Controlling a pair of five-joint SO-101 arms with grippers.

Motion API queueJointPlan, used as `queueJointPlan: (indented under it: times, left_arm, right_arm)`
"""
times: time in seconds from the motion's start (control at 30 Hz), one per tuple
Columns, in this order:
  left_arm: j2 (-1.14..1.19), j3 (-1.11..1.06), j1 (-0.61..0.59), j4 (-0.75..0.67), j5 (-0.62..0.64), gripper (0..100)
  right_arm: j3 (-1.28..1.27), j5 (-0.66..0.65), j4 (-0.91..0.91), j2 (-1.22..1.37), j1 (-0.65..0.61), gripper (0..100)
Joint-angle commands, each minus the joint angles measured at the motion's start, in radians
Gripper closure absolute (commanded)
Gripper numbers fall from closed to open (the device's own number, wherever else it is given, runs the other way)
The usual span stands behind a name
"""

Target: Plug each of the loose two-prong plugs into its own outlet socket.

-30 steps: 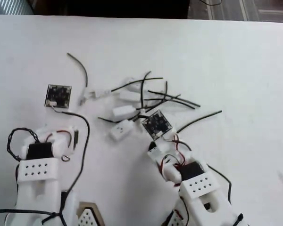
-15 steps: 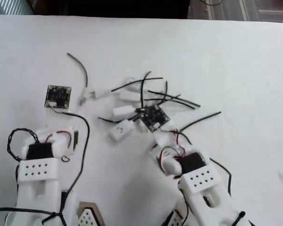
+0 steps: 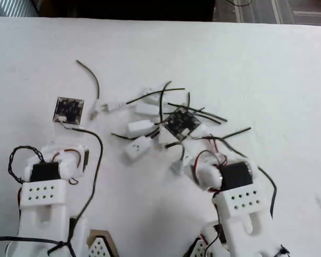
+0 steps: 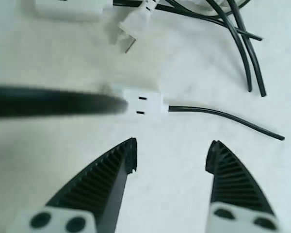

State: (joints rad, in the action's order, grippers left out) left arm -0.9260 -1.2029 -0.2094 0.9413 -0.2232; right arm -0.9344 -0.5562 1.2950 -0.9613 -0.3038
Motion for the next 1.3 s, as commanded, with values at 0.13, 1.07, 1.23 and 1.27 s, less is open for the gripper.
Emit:
queueJointPlan:
  times: [0.13,1.07,1.23,1.27]
  left_arm:
    - [-0.019,0.002,-0.008,-0.015,-0.012,92]
    - [-0.021,-0.021,-0.008,-0.031,-0.014,92]
    - [-0.021,-0.021,-0.008,-0.031,-0.014,92]
    - [-0.021,-0.021,-0.008,-0.031,-0.014,92]
  right_arm:
    - [0.008,-0.368,0.038,0.019,0.219,76.9]
    - [-0.031,-0.327,-0.400,0.631,-0.093,65.4]
    - [-0.032,-0.327,-0.401,0.631,-0.102,83.8]
    - [-0.032,-0.327,-0.401,0.631,-0.102,88.9]
